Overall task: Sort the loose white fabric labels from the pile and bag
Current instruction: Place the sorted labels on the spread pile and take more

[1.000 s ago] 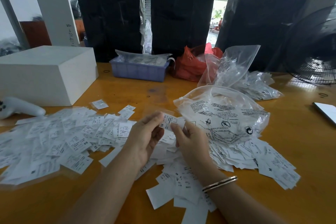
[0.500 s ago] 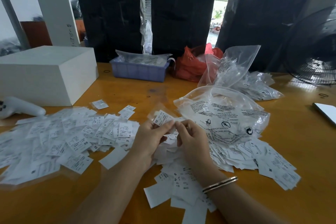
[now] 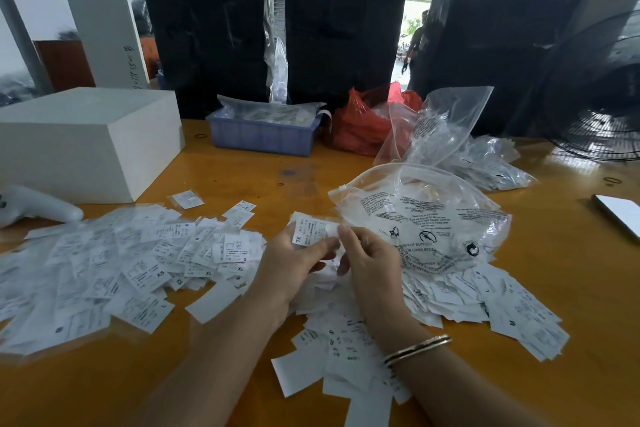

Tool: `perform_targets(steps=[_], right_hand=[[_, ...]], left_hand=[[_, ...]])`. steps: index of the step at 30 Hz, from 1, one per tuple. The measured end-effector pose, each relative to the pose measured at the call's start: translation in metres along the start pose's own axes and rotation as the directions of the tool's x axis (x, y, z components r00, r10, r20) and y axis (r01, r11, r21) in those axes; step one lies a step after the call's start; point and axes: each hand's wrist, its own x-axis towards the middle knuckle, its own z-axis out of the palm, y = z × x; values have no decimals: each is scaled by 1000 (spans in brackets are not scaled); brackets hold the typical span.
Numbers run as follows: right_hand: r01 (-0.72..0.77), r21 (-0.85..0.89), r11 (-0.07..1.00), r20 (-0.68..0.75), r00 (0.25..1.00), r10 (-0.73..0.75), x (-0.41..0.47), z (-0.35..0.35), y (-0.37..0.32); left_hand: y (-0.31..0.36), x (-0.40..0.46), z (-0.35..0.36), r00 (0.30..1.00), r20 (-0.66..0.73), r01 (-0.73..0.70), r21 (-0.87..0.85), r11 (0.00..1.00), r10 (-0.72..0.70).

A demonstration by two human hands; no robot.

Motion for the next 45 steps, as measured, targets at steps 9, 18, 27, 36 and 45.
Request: perform_targets(steps=[9,18,27,36,45], right_hand=[[104,7,995,72,992,-104,-2,-1,-1],[-68,180,981,131,990,45,-1,-2,3],[-49,115,992,69,997,41,2,-3,0],[-23,95,995,145,989,9,1,1,-3],[587,-687,429,559,804,-204,-5,24,9]], left_hand=[[5,2,-6,998,-53,27,72,997,-23],[-1,28,-68,806,-500,211,743,635,318],[-5,22,-50,832,-83,-268,805,529,549],[-6,14,-25,924,86,-373,411,832,372],[-3,21,-33,950,-296,-122,-60,991,100]])
